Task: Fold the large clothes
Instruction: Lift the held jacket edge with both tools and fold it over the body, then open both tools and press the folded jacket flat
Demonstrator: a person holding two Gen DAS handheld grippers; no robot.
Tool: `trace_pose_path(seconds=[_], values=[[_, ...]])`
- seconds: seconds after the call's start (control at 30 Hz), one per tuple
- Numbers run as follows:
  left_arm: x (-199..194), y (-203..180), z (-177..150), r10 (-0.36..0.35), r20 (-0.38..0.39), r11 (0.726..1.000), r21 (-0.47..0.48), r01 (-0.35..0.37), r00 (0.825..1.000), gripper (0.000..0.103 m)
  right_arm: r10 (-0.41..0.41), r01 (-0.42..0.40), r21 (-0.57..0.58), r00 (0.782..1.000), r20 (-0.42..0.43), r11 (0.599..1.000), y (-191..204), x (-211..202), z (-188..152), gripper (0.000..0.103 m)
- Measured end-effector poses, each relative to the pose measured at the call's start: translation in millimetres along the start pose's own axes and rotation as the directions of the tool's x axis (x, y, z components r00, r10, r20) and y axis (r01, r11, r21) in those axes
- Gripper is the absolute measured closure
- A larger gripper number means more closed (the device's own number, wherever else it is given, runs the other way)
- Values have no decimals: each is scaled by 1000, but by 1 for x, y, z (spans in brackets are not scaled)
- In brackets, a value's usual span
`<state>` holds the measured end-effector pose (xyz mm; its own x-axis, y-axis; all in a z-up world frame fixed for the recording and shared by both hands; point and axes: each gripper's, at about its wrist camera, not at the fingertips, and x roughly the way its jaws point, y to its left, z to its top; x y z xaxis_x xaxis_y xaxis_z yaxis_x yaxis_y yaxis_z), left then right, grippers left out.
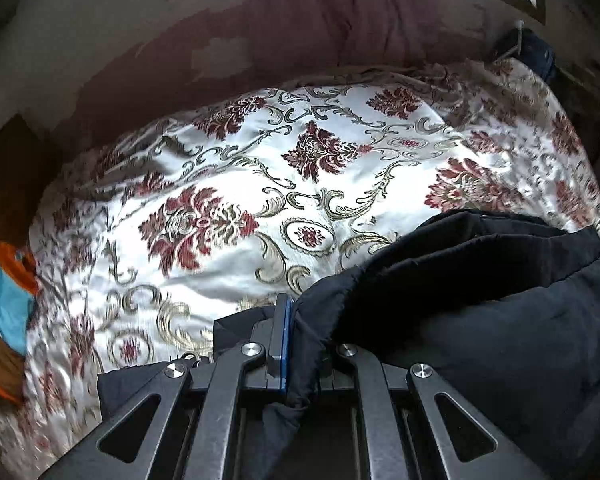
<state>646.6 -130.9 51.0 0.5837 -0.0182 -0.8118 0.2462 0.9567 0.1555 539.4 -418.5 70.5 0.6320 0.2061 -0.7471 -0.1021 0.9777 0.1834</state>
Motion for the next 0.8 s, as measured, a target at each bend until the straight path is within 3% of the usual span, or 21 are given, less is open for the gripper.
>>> trace_pose_path(seconds=[0.07, 0.13, 0.27, 0.33, 0.57, 0.77, 0.8], values=[[19, -5, 5, 8, -35, 1000, 7, -8, 999, 95, 42, -42, 19, 999, -30, 999, -3, 11, -13, 64], [40, -8, 4, 1, -85, 1000, -11, -2, 996, 95, 24, -24, 11, 998, -56, 1000, 1, 22, -19, 60], [68, -18, -4, -8, -138, 1000, -10, 6, 990, 95, -124, 126, 16, 989, -76, 992, -13, 31, -23, 51], [71, -20, -6, -25, -147, 1000, -18, 23, 989, 95, -151, 156, 64, 986, -75, 986, -23, 27, -19, 50], [56, 3, -2, -153, -136, 984, -108, 139, 979, 93, -129, 141, 223, 989, -66, 965, -59, 20, -19, 47], [51, 7, 2, -170, -159, 985, -63, 162, 973, 88, -102, 147, 355, 984, -143, 923, -85, 45, -22, 47], [51, 8, 1, -174, -165, 984, -63, 166, 971, 87, -77, 129, 390, 986, -146, 912, -90, 48, -24, 52]])
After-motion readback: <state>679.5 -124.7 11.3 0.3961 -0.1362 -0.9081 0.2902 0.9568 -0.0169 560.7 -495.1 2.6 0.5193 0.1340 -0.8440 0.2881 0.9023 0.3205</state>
